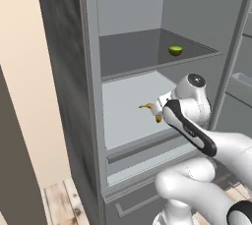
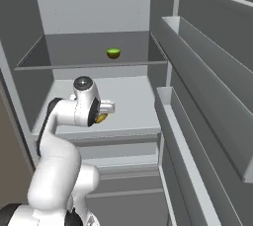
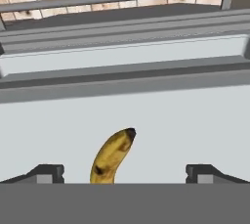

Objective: Retrieve the kiwi and banana from the fridge and place them into the bowl on the dining table.

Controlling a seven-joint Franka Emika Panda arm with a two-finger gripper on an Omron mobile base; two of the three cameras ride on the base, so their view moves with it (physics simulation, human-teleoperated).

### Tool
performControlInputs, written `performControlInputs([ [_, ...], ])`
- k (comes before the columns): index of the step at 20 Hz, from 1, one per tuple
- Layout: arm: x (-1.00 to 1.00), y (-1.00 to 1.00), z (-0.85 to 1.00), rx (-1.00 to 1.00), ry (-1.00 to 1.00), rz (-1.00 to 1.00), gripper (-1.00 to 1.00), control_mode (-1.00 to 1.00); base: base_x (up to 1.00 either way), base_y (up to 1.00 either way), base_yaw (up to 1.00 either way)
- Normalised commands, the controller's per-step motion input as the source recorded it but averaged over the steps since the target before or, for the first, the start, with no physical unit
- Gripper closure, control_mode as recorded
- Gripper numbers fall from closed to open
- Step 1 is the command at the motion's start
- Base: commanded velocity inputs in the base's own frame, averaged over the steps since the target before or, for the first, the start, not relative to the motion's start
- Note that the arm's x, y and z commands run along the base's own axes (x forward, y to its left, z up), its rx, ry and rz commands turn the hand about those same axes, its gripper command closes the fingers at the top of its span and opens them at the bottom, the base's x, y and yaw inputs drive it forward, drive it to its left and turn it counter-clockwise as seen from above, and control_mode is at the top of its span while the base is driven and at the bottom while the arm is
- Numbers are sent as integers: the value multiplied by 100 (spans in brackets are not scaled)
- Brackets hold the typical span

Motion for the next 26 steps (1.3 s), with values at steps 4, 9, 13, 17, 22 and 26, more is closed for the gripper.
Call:
performControlInputs([
  [4, 56, 0, -26, 0, 0, 0, -100, -100, 0, 0, 0],
  [9, 57, 0, -29, 0, 0, 0, -100, -100, 0, 0, 0],
  [13, 56, 0, -34, 0, 0, 0, -100, -100, 0, 0, 0],
  [17, 53, 0, -39, 0, 2, 0, -100, -100, 0, 0, 0],
  [22, 50, 0, -42, -2, 3, 0, -100, -100, 0, 0, 0],
  [26, 42, 0, -41, -2, 1, 0, -100, -100, 0, 0, 0],
])
